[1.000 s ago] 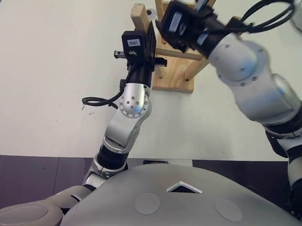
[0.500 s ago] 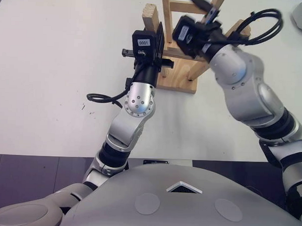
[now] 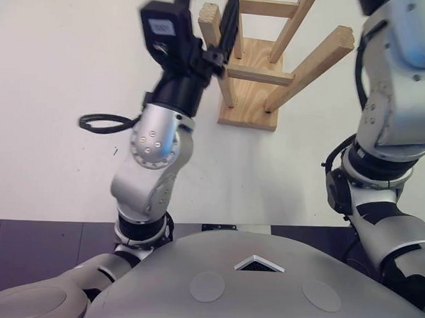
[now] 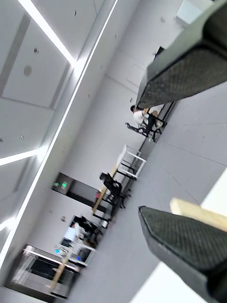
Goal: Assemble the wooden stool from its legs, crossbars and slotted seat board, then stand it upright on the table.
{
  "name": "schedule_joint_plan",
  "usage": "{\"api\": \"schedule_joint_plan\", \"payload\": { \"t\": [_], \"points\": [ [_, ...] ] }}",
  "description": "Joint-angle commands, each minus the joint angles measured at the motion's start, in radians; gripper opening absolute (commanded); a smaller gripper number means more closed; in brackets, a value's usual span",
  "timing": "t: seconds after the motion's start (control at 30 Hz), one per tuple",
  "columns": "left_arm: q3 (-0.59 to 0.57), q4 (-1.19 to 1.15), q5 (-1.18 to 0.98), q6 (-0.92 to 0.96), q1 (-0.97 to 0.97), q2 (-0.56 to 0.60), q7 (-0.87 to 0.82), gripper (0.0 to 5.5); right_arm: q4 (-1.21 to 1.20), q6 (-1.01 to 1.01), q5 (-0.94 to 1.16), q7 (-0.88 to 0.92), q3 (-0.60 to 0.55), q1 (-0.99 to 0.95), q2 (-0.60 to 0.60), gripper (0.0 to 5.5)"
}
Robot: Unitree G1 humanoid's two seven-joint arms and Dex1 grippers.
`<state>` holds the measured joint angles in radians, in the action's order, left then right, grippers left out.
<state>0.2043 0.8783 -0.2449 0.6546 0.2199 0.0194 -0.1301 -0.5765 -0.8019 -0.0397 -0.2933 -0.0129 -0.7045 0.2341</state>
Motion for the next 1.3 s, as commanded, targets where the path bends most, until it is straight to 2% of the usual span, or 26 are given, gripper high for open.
{"api": "schedule_joint_plan", "payload": {
  "t": [0.03,0.1,0.17,0.33,0.43,0.53,0.6,0.73,0.8,0.9,0.97,1.03,1.1,1.17,1.3],
  "points": [
    [-0.214,-0.058,-0.077,0.085,0.272,0.061,0.038,3.79,0.0,-0.068,0.107,-0.036,-0.128,0.019,0.016,3.8],
    [-0.272,-0.151,-0.09,0.099,0.359,0.109,0.073,3.79,-0.023,-0.101,0.175,-0.038,-0.17,0.034,-0.015,3.8],
    [-0.273,-0.221,-0.098,0.109,0.339,0.112,0.097,3.79,-0.052,-0.118,0.211,-0.035,-0.162,0.101,-0.028,3.8],
    [-0.103,-0.361,-0.04,0.125,0.22,0.159,0.178,3.79,-0.053,-0.153,0.224,0.024,-0.1,0.295,-0.076,3.8],
    [-0.051,-0.447,-0.004,0.11,0.171,0.182,0.215,3.79,-0.028,-0.213,0.217,0.046,-0.038,0.36,-0.068,3.8],
    [-0.147,-0.449,-0.092,0.155,0.196,0.108,0.209,3.79,-0.032,-0.215,0.248,0.054,-0.05,0.313,-0.083,3.8],
    [-0.229,-0.438,-0.167,0.172,0.254,0.066,0.205,3.79,-0.032,-0.192,0.28,0.071,-0.099,0.24,-0.107,3.8],
    [-0.375,-0.376,-0.292,0.143,0.411,0.069,0.21,3.79,-0.019,-0.154,0.401,0.135,-0.29,0.047,-0.153,3.8],
    [-0.466,-0.313,-0.374,0.151,0.44,0.109,0.212,3.79,0.027,-0.129,0.421,0.144,-0.373,0.021,-0.099,3.8],
    [-0.599,-0.254,-0.488,0.162,0.397,0.186,0.231,3.79,0.115,-0.062,0.363,0.124,-0.39,0.107,0.006,3.8],
    [-0.708,-0.316,-0.513,0.132,0.319,0.252,0.267,3.79,0.188,-0.049,0.299,0.103,-0.317,0.247,0.069,3.8],
    [-0.707,-0.463,-0.42,0.049,0.225,0.315,0.339,3.79,0.277,-0.021,0.225,0.057,-0.177,0.405,0.131,3.8],
    [-0.599,-0.716,-0.261,-0.099,0.148,0.358,0.421,3.79,0.412,0.094,0.131,0.012,-0.018,0.502,0.167,3.8],
    [-0.482,-1.009,-0.133,-0.257,0.134,0.361,0.51,3.79,0.568,0.213,0.066,-0.017,0.09,0.512,0.156,3.8],
    [-0.376,-1.471,-0.02,-0.491,0.202,0.314,0.636,3.79,0.891,0.379,0.001,-0.009,0.179,0.413,0.086,3.8]
  ]
}}
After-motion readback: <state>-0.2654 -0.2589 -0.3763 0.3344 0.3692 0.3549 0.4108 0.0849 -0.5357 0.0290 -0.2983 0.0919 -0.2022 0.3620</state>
